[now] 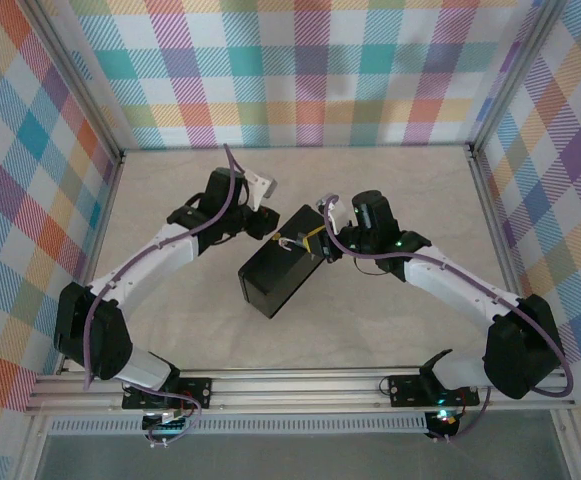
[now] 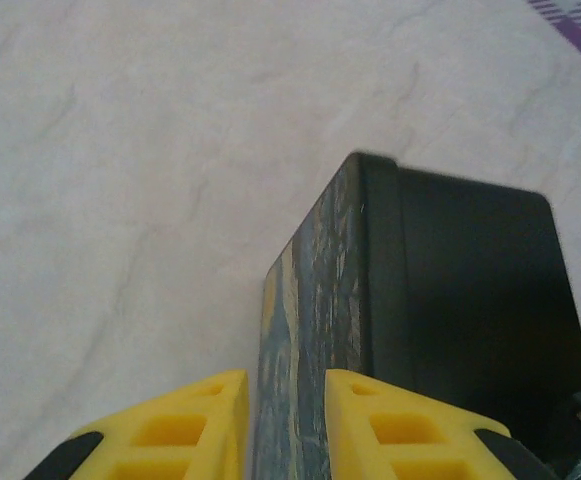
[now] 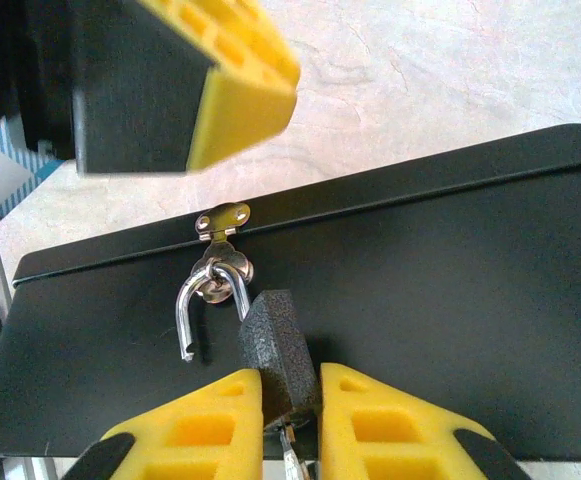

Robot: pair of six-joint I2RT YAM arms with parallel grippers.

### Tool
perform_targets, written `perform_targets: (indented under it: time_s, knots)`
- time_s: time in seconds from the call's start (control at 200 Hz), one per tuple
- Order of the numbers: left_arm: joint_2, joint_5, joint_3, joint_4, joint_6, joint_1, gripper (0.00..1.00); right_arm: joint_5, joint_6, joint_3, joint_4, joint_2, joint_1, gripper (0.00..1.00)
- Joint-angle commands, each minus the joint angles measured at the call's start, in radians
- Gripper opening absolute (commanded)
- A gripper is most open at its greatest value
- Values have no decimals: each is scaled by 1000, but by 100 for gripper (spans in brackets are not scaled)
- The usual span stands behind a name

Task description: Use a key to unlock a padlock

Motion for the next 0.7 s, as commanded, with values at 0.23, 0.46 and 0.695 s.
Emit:
perform_targets:
  time_s: [0.23,0.46,0.695]
  knots:
    - [-107,-128,-75,-100,-145,-19,26,19,-13,-16,-11,-20,-3,11]
    - [-110,-84,-102,-162,-120,-40,26,-35,-17,-8,-6,-6,0,22]
    - [-76,-57,-121,-140,-115,-59,25,-48,-14,23,4,40,17,21]
